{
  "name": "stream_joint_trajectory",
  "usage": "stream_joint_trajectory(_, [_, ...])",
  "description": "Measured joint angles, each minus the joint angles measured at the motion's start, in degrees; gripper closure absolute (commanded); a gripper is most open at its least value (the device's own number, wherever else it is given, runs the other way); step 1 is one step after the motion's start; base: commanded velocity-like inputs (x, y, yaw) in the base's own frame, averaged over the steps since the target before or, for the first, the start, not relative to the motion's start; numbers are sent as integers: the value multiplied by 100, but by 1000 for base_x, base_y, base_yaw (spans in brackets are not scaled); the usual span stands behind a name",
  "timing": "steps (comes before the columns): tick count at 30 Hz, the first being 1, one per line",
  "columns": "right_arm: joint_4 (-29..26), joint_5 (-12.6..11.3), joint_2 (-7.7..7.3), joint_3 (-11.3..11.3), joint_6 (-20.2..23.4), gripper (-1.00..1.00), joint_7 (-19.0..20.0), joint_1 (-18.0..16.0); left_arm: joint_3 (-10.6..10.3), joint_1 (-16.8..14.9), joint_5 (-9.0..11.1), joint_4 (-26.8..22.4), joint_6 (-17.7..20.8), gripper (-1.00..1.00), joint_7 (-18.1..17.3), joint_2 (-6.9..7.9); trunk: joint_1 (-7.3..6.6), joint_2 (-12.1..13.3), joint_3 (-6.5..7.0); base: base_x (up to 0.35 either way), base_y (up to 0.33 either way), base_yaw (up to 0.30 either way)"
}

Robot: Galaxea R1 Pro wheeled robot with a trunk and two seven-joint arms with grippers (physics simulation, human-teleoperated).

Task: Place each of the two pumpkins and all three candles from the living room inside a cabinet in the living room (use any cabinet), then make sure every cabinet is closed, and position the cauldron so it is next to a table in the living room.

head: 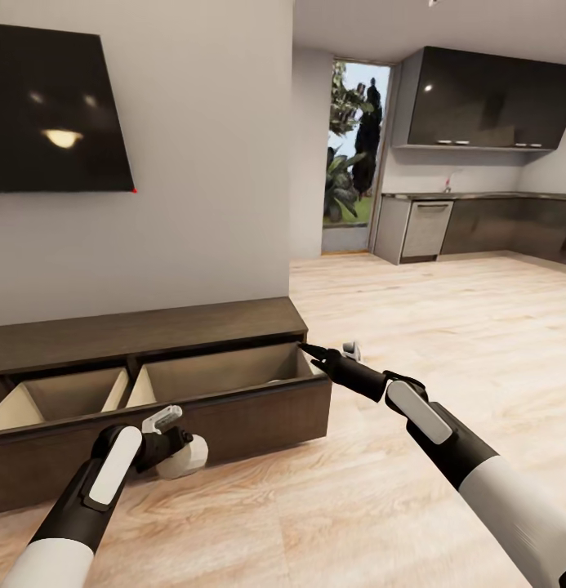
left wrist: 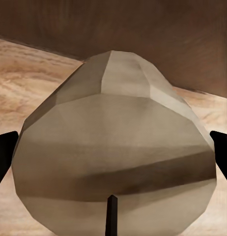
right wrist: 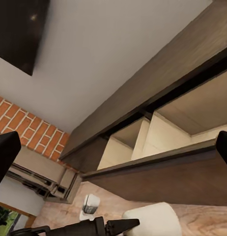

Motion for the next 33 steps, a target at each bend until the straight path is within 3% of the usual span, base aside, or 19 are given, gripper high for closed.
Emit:
stream_joint_trajectory(19, [-18,12,9,0,17,-100,-14,0,0,1,-1,-1,3,100,0,1,-49,26,421,0,0,252])
stream_joint_trajectory(33, [-8,5,-18,0,0,-100,1,0,-8,2,17,-4,10,100,-17,1,-51,26,422,72,0,290])
